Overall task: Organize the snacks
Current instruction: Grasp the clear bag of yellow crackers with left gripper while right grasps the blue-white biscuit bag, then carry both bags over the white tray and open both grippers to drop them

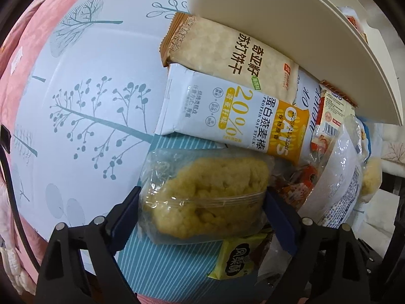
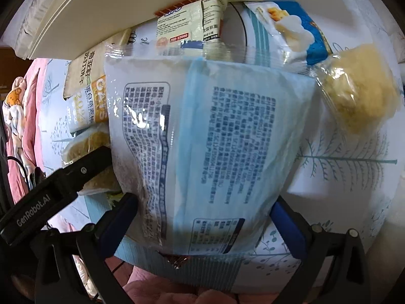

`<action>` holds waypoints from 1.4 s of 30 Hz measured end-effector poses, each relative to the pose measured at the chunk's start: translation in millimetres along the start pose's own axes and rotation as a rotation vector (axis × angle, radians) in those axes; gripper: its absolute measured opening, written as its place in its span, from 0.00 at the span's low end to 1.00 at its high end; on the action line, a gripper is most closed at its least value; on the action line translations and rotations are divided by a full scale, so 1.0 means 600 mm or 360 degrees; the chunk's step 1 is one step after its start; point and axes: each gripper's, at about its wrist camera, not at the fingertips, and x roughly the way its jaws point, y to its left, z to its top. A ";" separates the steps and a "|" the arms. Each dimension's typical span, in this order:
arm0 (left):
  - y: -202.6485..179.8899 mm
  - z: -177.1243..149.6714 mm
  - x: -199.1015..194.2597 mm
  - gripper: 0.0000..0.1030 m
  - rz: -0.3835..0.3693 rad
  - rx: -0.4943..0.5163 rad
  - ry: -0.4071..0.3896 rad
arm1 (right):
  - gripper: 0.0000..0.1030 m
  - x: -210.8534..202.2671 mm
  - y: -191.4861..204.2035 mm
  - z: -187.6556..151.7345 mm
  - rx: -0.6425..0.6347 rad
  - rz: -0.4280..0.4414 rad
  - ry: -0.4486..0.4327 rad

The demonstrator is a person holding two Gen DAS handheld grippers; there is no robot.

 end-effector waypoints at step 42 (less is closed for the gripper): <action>0.000 -0.042 -0.327 0.85 -0.0076 0.0293 -0.0245 | 0.84 -0.235 -0.117 -0.083 0.0325 0.0437 -0.0516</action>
